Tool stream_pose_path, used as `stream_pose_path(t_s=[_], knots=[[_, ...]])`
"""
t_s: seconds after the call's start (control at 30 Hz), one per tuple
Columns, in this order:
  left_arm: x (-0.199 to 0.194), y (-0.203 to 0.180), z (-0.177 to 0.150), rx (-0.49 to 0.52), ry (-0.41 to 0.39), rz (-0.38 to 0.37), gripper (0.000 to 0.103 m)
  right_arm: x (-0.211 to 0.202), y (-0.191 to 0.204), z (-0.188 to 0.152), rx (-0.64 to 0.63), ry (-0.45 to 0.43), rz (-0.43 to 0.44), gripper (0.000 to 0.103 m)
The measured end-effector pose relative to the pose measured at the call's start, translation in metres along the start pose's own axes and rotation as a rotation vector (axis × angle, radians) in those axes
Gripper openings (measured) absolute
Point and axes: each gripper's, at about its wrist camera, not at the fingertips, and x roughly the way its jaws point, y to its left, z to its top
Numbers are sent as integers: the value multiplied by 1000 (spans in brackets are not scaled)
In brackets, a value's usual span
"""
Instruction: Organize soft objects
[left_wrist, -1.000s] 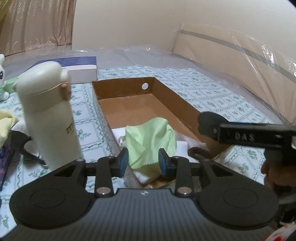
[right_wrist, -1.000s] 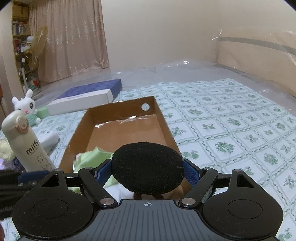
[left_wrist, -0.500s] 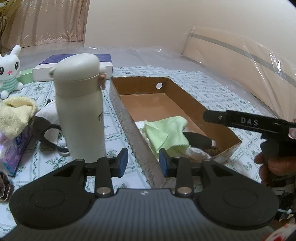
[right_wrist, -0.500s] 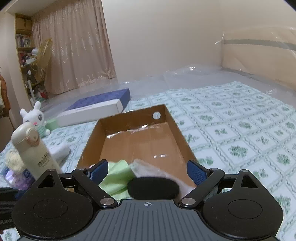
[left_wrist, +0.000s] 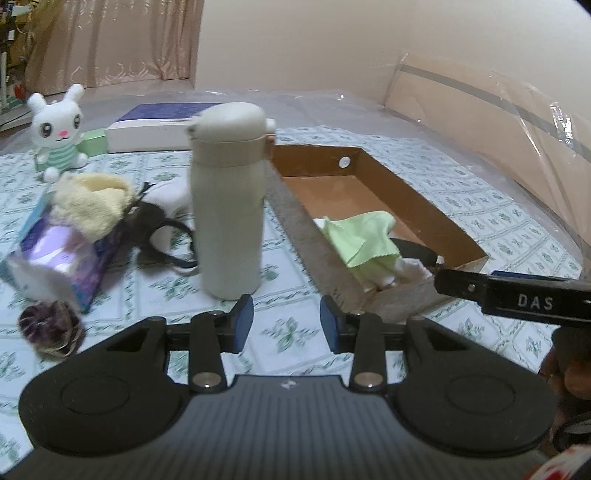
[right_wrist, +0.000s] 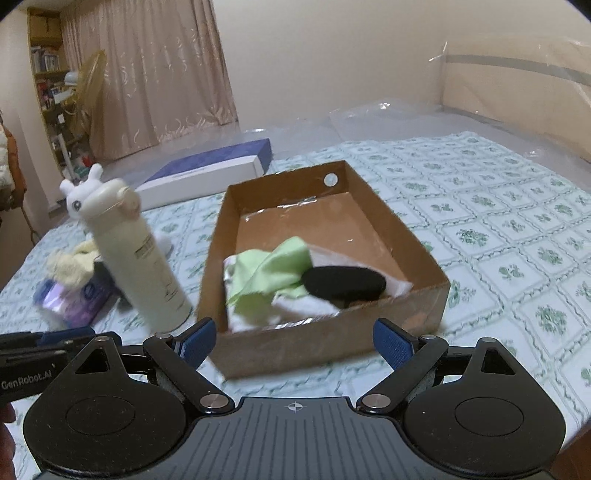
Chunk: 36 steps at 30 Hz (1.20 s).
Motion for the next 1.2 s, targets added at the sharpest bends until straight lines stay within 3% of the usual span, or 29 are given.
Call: stream_pose_path(t_s=[0.57,1.2], knots=[[-60,50,-30,-60,-5,100,52,-17,64,-24,-82,36,66,91],[-108,124,-54,-167,-34,261,54,-8,128,-34,-151,50,175,91]])
